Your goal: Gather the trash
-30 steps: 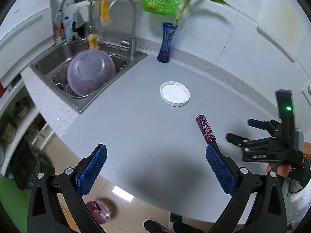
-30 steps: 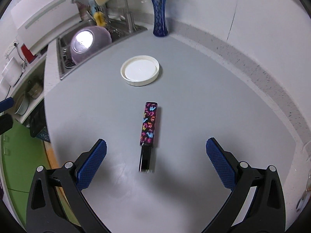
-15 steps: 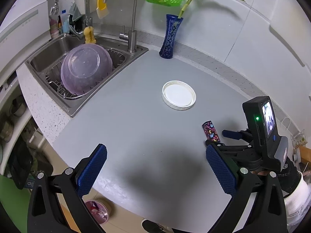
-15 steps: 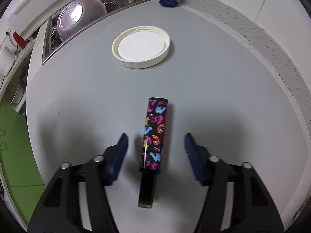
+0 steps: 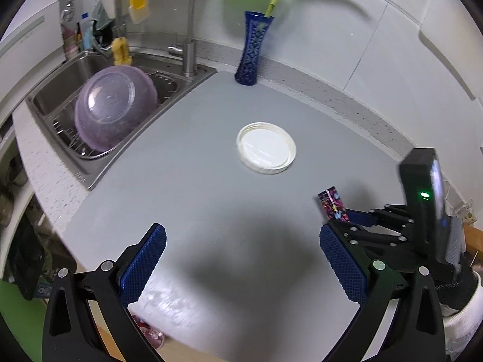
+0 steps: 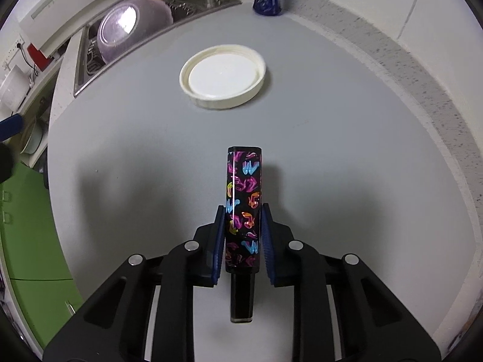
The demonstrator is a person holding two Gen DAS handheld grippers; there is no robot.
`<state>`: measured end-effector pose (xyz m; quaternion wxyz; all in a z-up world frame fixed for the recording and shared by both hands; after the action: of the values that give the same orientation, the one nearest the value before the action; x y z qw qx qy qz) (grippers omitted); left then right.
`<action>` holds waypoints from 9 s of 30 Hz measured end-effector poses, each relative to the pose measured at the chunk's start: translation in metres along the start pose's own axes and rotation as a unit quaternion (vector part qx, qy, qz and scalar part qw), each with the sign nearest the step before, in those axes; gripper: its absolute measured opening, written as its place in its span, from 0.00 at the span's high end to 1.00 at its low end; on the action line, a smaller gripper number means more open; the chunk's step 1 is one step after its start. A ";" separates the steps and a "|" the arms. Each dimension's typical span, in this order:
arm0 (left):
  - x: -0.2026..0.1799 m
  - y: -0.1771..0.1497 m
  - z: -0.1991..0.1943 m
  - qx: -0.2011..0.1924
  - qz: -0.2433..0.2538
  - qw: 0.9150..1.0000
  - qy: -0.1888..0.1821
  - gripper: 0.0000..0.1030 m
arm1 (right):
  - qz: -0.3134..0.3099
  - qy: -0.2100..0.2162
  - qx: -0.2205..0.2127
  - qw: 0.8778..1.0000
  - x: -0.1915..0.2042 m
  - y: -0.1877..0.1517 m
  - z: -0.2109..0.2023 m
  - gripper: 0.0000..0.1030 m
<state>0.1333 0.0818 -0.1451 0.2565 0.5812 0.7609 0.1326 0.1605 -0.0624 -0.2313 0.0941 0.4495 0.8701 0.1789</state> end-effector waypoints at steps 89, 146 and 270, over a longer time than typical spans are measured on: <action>0.383 -0.364 -0.079 -0.061 -0.338 0.916 0.208 0.09 | -0.379 0.169 -0.047 0.909 0.488 -0.081 0.075 0.78; 0.400 -0.387 -0.112 -0.099 -0.416 0.881 0.204 0.05 | -0.385 0.204 -0.032 0.900 0.522 -0.098 0.109 0.05; -0.032 -0.049 -0.125 -0.065 -0.005 0.997 0.041 0.05 | -0.026 -0.015 -0.180 0.983 0.015 -0.040 -0.218 0.03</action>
<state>0.0313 0.0491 -0.0576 0.2628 0.5539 0.7633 0.2038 0.0515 -0.1208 -0.0474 0.1908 0.4052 0.8334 0.3239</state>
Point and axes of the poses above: each gripper's, at about its wrist camera, not at the fingertips, and z roughly the way its jaws point, x to its left, y to its top, the point moved 10 cm from there along z, roughly the way its jaws point, and after that the axes turned 7 degrees about -z, right-handed, at the moved point
